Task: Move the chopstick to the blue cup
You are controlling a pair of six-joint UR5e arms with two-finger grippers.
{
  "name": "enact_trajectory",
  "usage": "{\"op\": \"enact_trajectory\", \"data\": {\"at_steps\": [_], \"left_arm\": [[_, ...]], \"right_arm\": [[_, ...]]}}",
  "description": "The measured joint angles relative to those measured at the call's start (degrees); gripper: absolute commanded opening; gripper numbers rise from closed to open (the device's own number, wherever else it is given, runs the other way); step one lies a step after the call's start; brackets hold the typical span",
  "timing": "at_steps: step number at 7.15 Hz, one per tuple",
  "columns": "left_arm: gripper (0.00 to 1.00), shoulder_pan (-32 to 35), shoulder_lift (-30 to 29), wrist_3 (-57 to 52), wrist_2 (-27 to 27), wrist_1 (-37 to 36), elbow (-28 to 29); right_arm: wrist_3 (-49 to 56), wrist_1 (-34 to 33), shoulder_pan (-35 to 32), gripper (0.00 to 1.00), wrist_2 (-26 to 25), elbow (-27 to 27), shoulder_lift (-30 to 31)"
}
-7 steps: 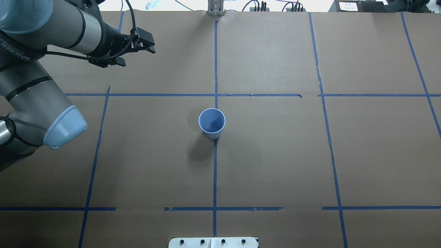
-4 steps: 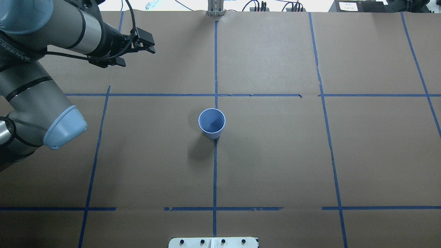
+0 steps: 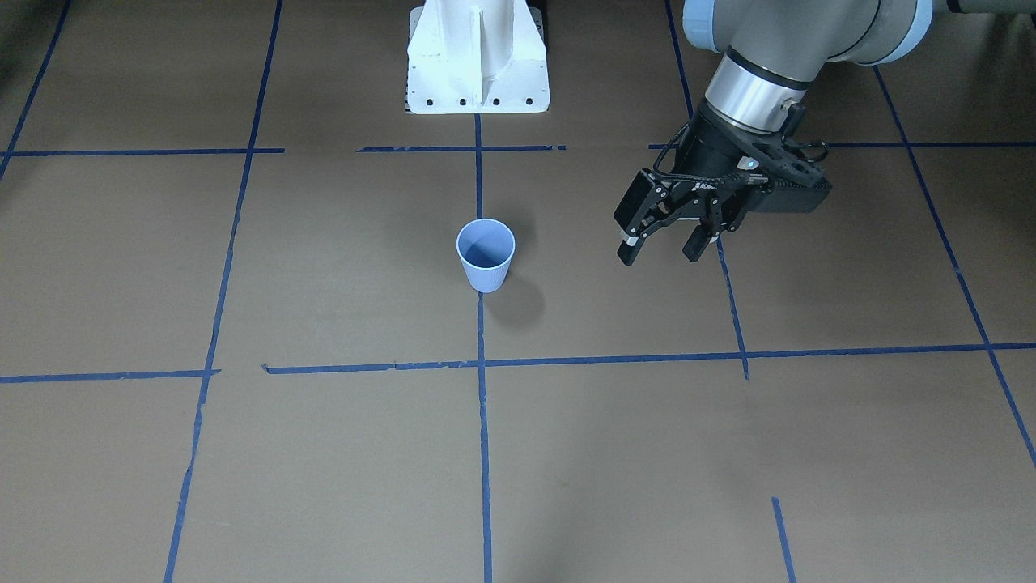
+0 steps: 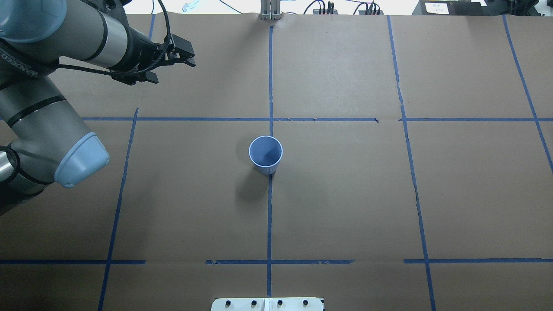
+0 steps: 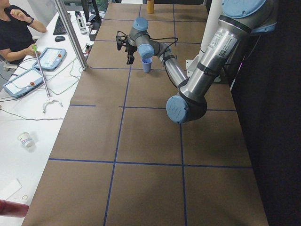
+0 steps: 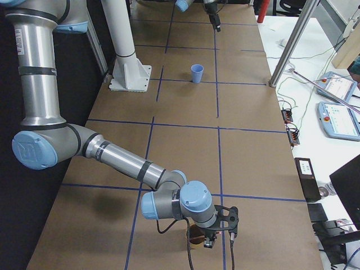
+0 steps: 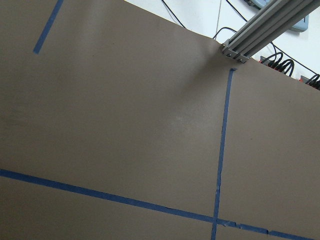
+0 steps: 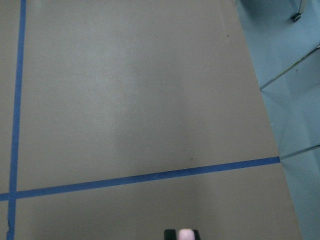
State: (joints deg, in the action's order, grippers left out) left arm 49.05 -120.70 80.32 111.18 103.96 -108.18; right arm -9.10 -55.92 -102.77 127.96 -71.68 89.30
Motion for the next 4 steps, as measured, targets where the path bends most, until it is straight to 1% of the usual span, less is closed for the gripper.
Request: {"op": "enact_trajectory", "data": {"at_steps": [2,4], "left_arm": [[1.0,0.0,-0.02,0.09,0.0,-0.06,-0.52],[1.0,0.0,0.07,0.1,0.0,-0.07,-0.61]], "right_arm": [[0.23,-0.18,-6.88,0.0,1.99,-8.54,3.92],[0.25,-0.18,-11.53,0.01,1.53,-17.16,5.91]]}}
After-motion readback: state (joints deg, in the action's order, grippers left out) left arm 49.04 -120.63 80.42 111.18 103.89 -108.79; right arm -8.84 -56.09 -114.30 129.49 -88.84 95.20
